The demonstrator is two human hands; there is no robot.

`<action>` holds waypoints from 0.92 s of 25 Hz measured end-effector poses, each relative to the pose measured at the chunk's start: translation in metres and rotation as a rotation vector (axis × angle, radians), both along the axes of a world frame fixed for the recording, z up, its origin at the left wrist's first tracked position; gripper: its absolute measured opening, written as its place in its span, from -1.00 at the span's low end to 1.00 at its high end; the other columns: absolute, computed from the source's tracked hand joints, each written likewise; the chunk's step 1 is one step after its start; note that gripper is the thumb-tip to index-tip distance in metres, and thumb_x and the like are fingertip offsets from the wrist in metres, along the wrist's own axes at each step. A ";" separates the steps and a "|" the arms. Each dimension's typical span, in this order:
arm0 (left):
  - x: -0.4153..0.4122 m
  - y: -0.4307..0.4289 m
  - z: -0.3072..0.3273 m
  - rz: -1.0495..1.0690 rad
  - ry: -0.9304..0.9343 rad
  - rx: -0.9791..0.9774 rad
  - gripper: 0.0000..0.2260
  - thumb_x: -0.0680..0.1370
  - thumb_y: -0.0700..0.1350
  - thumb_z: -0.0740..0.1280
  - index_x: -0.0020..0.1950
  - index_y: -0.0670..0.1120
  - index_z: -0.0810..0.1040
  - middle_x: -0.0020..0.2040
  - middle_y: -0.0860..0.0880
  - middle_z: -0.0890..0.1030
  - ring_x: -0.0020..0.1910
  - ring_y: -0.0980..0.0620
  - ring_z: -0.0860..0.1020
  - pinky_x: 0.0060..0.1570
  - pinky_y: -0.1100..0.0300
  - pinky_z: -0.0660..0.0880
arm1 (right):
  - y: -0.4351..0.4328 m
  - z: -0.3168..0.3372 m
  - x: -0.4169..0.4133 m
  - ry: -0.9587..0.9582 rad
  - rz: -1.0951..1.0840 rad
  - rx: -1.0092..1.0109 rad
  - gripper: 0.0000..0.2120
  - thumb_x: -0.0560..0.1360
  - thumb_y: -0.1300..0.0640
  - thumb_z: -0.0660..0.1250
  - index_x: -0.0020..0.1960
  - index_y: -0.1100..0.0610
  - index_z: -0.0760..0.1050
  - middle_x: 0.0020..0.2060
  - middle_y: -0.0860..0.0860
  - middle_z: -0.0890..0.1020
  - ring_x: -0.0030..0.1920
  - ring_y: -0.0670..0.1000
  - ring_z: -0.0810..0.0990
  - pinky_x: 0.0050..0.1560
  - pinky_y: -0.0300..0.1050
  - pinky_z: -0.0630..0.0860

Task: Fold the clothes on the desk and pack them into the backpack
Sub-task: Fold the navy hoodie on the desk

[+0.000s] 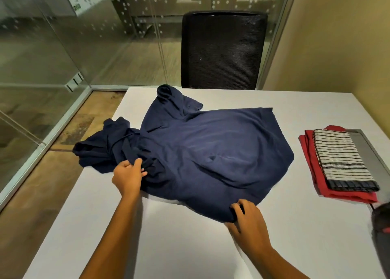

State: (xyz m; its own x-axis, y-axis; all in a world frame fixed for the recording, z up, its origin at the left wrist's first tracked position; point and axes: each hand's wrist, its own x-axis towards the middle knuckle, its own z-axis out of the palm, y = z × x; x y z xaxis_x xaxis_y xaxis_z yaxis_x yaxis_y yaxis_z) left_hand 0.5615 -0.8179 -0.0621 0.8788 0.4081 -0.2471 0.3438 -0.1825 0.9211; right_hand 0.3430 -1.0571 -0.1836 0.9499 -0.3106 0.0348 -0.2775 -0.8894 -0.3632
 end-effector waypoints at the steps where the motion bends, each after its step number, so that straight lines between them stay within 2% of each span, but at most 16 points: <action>1: -0.003 0.006 0.007 0.042 -0.009 -0.054 -0.81 0.50 -0.16 0.40 -0.24 -0.12 0.43 -0.29 -0.05 0.56 -0.44 0.10 0.60 -0.20 0.17 0.56 | -0.001 0.002 0.001 -0.042 0.007 -0.022 -0.61 0.20 0.07 0.63 -0.05 0.08 0.57 -0.14 -0.01 0.61 -0.25 0.02 0.57 -0.30 -0.19 0.53; 3: -0.013 0.023 0.019 0.130 -0.028 -0.142 -0.86 0.48 -0.15 0.41 -0.10 -0.18 0.50 -0.24 -0.11 0.60 -0.39 0.08 0.62 -0.31 0.24 0.56 | -0.005 0.013 0.005 -0.150 -0.031 -0.034 -0.63 0.24 0.25 0.61 -0.02 0.14 0.56 -0.19 0.02 0.62 -0.31 0.03 0.56 -0.35 -0.14 0.53; 5: -0.027 0.040 0.024 0.189 -0.003 -0.184 -0.84 0.48 -0.13 0.40 -0.09 -0.20 0.49 -0.23 -0.12 0.62 -0.40 0.08 0.62 -0.43 0.29 0.52 | -0.017 0.021 0.007 -0.230 -0.045 -0.051 -0.60 0.26 0.33 0.57 0.05 0.22 0.57 -0.18 0.09 0.63 -0.31 0.07 0.59 -0.35 -0.08 0.57; 6: -0.035 0.047 0.022 0.195 0.034 -0.166 -0.84 0.48 -0.12 0.39 -0.13 -0.20 0.50 -0.25 -0.11 0.62 -0.46 0.12 0.61 -0.40 0.27 0.51 | -0.025 0.024 0.007 -0.247 -0.050 -0.055 -0.64 0.30 0.32 0.54 0.07 0.25 0.57 -0.16 0.12 0.64 -0.29 0.09 0.60 -0.32 -0.05 0.58; 7: -0.044 0.051 0.020 0.194 0.077 -0.140 -0.83 0.49 -0.11 0.38 -0.17 -0.21 0.51 -0.28 -0.10 0.62 -0.52 0.15 0.59 -0.34 0.23 0.50 | -0.030 0.027 0.004 -0.252 -0.083 -0.010 -0.69 0.38 0.22 0.47 0.10 0.27 0.56 -0.12 0.14 0.63 -0.25 0.12 0.61 -0.25 -0.02 0.60; 9: -0.070 0.056 0.011 0.198 0.147 -0.117 -0.80 0.50 -0.10 0.33 -0.22 -0.22 0.51 -0.33 -0.11 0.59 -0.56 0.13 0.57 -0.29 0.15 0.48 | -0.033 0.036 -0.007 -0.271 -0.244 0.326 -0.56 0.52 -0.09 0.22 0.16 0.26 0.50 -0.02 0.15 0.61 -0.10 0.14 0.61 -0.03 0.08 0.60; 10: -0.085 0.055 0.005 0.198 0.176 -0.115 -0.79 0.52 -0.10 0.31 -0.21 -0.23 0.50 -0.35 -0.12 0.57 -0.53 0.07 0.57 -0.33 0.15 0.47 | -0.033 0.038 -0.011 -0.296 -0.359 0.487 -0.57 0.57 -0.13 0.16 0.17 0.22 0.46 0.00 0.10 0.58 -0.07 0.11 0.60 0.03 0.10 0.59; 11: -0.101 0.054 0.000 0.196 0.204 -0.107 -0.79 0.54 -0.10 0.29 -0.17 -0.24 0.49 -0.35 -0.13 0.56 -0.48 0.01 0.57 -0.39 0.16 0.43 | -0.032 0.042 -0.014 -0.351 -0.491 0.655 -0.68 0.62 -0.07 0.16 0.17 0.17 0.43 0.00 0.04 0.56 -0.08 0.05 0.59 0.03 0.07 0.59; 12: -0.116 0.054 -0.006 0.190 0.226 -0.093 -0.79 0.56 -0.09 0.27 -0.12 -0.24 0.48 -0.34 -0.14 0.55 -0.44 -0.03 0.55 -0.46 0.18 0.41 | -0.030 0.045 -0.016 -0.407 -0.634 0.735 -0.79 0.64 0.03 0.18 0.17 0.14 0.40 -0.01 0.00 0.53 -0.11 0.01 0.57 -0.02 -0.01 0.59; 13: -0.132 0.055 -0.013 0.178 0.247 -0.070 -0.78 0.58 -0.08 0.25 -0.10 -0.24 0.47 -0.33 -0.15 0.55 -0.42 -0.05 0.54 -0.51 0.18 0.40 | -0.028 0.047 -0.017 -0.436 -0.762 0.780 -0.82 0.64 0.09 0.21 0.19 0.14 0.39 0.00 0.01 0.51 -0.14 -0.01 0.55 -0.06 -0.08 0.55; 15: -0.155 0.062 -0.029 0.150 0.286 -0.016 -0.74 0.60 -0.06 0.25 -0.08 -0.27 0.49 -0.33 -0.17 0.56 -0.41 -0.06 0.54 -0.52 0.17 0.40 | -0.022 0.049 -0.017 -0.399 -0.865 0.809 -0.79 0.61 0.19 0.26 0.21 0.23 0.41 0.06 0.15 0.54 -0.13 0.04 0.54 -0.02 -0.05 0.53; 16: -0.162 0.066 -0.037 0.143 0.307 0.009 -0.72 0.60 -0.05 0.25 -0.08 -0.28 0.50 -0.33 -0.17 0.57 -0.41 -0.07 0.54 -0.48 0.16 0.40 | -0.020 0.046 -0.017 -0.373 -0.846 0.818 -0.79 0.59 0.23 0.27 0.20 0.26 0.43 0.06 0.20 0.57 -0.11 0.09 0.54 0.03 0.02 0.55; 18: -0.172 0.075 -0.046 0.139 0.327 0.062 -0.72 0.60 -0.06 0.26 -0.09 -0.29 0.51 -0.32 -0.18 0.58 -0.40 -0.10 0.54 -0.45 0.16 0.38 | -0.010 0.050 -0.019 -0.388 -0.780 0.883 -0.85 0.60 0.25 0.25 0.16 0.21 0.47 0.00 0.17 0.60 -0.12 0.10 0.57 0.08 0.06 0.57; 20: -0.179 0.085 -0.054 0.127 0.336 0.136 -0.70 0.60 -0.05 0.26 -0.04 -0.32 0.53 -0.24 -0.21 0.60 -0.32 -0.17 0.55 -0.41 0.16 0.40 | -0.006 0.063 -0.022 -0.480 -0.697 0.959 -0.86 0.62 0.20 0.23 0.15 0.14 0.49 -0.01 0.08 0.60 -0.09 0.04 0.59 0.07 -0.03 0.56; 22: -0.190 0.097 -0.062 0.068 0.422 0.227 -0.64 0.59 0.00 0.25 0.06 -0.33 0.52 -0.05 -0.26 0.60 -0.12 -0.26 0.54 -0.21 0.08 0.45 | -0.009 0.073 -0.029 -0.478 -0.460 0.875 -0.81 0.60 0.24 0.24 0.20 0.17 0.52 0.05 0.02 0.58 -0.02 -0.04 0.54 0.07 -0.18 0.49; 23: -0.198 0.101 -0.066 0.023 0.498 0.284 -0.61 0.58 0.04 0.26 0.11 -0.31 0.51 0.02 -0.27 0.59 -0.05 -0.28 0.53 -0.11 0.02 0.46 | -0.013 0.076 -0.033 -0.412 -0.349 0.816 -0.79 0.59 0.26 0.24 0.20 0.17 0.53 0.06 -0.03 0.57 0.00 -0.11 0.50 0.06 -0.29 0.45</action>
State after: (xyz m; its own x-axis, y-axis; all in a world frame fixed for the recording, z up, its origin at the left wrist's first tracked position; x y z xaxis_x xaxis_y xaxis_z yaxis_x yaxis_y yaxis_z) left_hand 0.3638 -0.7172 -0.1284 0.6743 0.5371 -0.5069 0.7308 -0.3867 0.5625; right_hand 0.3098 -1.0705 -0.1072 0.7618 -0.6477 -0.0065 -0.1903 -0.2142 -0.9581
